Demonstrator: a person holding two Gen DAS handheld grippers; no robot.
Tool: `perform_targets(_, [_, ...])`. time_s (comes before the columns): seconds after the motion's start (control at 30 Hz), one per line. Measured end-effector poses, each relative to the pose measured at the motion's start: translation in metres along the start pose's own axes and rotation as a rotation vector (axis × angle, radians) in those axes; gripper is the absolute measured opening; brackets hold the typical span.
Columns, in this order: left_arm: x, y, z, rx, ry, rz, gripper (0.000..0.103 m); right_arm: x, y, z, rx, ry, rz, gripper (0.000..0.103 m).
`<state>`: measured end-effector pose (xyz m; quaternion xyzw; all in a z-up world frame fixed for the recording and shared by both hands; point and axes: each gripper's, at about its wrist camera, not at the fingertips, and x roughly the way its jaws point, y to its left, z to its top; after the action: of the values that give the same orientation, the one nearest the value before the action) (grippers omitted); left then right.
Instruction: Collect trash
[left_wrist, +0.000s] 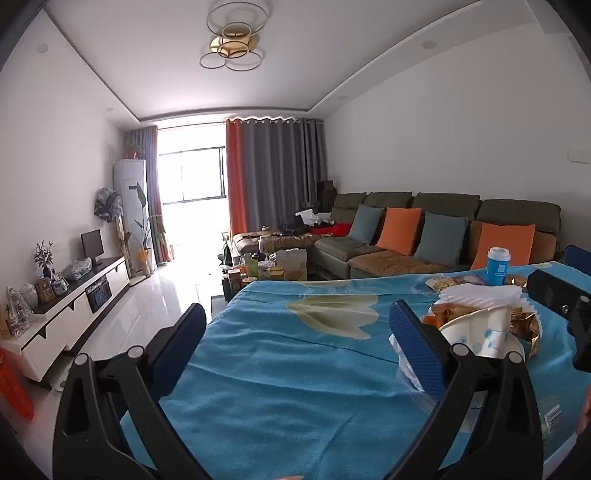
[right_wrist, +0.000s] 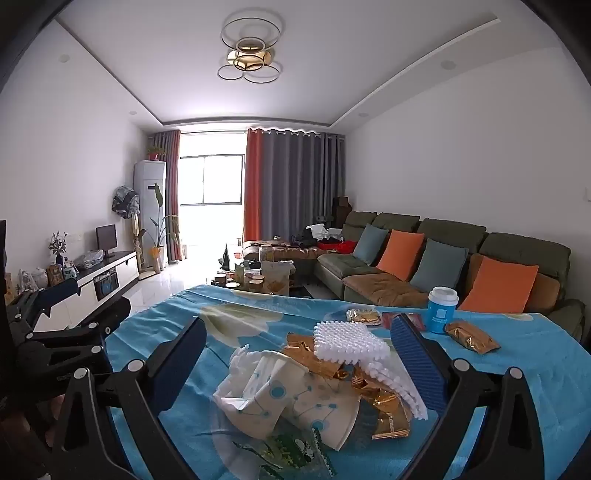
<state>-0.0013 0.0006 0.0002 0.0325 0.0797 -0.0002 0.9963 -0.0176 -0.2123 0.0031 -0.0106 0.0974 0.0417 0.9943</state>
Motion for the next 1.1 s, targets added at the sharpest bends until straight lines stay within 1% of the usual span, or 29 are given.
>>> perform_targets(0.13, [-0.0027, 0.0038, -0.0005, -0.012, 0.007, 0.004, 0.098, -0.0019, -0.0017, -0.001, 0.008, -0.011, 0.002, 0.097])
perform_targets(0.17, [-0.0017, 0.0021, -0.0006, 0.002, 0.007, 0.001, 0.098, -0.002, -0.0028, -0.0014, 0.013, -0.008, 0.004, 0.097])
perform_targets(0.27, [-0.0037, 0.0051, -0.0007, -0.002, 0.006, 0.006, 0.098, 0.0003, -0.0064, 0.0004, 0.015, 0.003, 0.004, 0.096])
perform_targets(0.3, [-0.0006, 0.0014, 0.0046, -0.003, 0.006, 0.004, 0.098, 0.0007, -0.0025, -0.0007, 0.003, 0.003, -0.002, 0.096])
perform_targets(1.1, [-0.0076, 0.0032, 0.0057, -0.014, 0.0, -0.015, 0.098, 0.0047, -0.0013, -0.005, 0.012, 0.012, -0.007, 0.097])
